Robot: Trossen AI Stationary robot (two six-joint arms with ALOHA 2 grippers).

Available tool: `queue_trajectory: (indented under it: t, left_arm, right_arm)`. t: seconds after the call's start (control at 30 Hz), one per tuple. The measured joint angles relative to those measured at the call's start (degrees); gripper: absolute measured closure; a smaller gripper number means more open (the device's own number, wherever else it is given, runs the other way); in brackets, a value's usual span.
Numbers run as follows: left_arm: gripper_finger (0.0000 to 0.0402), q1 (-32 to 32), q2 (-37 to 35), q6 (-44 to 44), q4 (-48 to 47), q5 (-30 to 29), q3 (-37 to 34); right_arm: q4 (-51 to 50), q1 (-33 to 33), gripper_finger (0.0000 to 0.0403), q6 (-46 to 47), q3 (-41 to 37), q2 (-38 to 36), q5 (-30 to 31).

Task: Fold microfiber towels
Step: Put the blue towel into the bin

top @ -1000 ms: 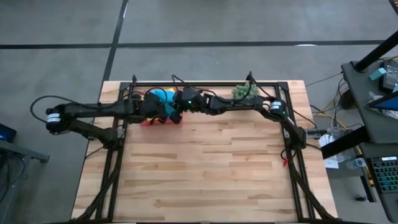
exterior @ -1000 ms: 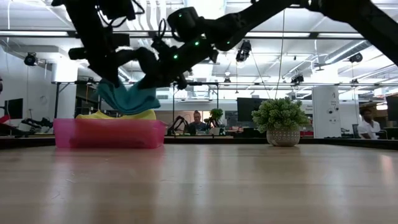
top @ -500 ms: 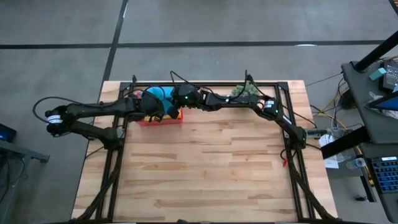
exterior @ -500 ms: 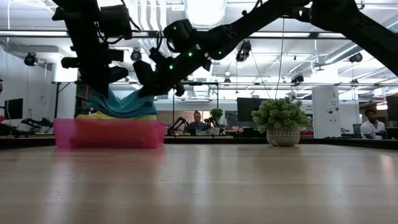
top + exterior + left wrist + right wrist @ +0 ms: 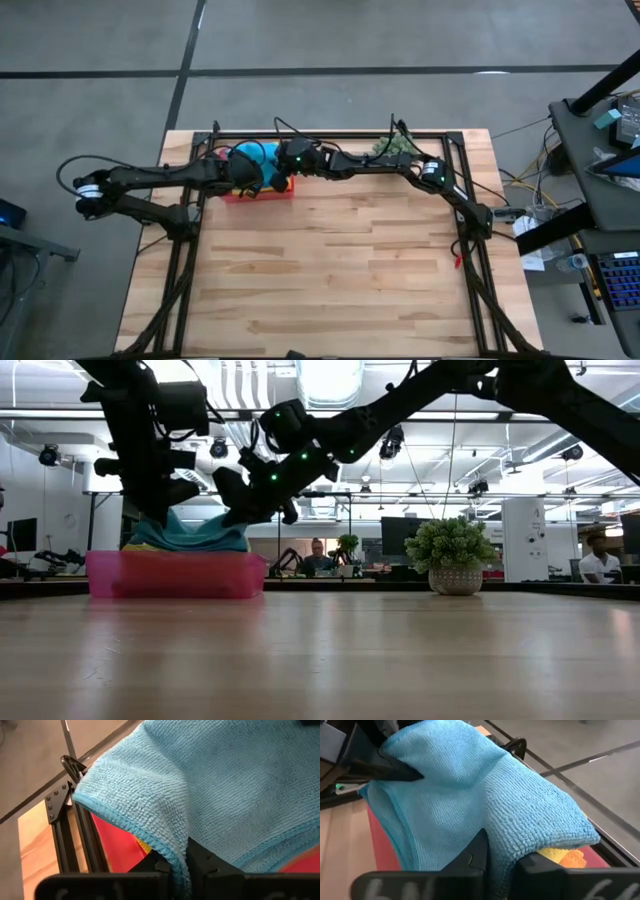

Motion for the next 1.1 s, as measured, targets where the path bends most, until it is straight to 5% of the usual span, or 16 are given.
queue_trajectory:
  t: [0.47,0.67,0.9,1.1]
  left_arm:
    - [0.0245,0.0,0.0,3.0,-0.7,-0.6,0.0]
    - [0.0211,0.0,-0.1,2.9,-3.8,-1.2,0.5]
    - [0.0208,-0.1,-0.6,3.3,-9.5,7.2,7.3]
    - [0.0225,-0.1,-1.0,7.2,-8.5,9.7,7.9]
  right_arm:
    - [-4.6,-0.4,0.0257,-0.1,0.0,-1.1,3.0]
    - [-10.3,-0.7,0.0223,-1.6,0.0,-3.3,3.1]
    - [-17.2,-0.7,0.0221,-2.8,0.0,-6.1,3.0]
    - [-15.9,-0.6,0.027,-6.4,0.0,-6.3,2.8]
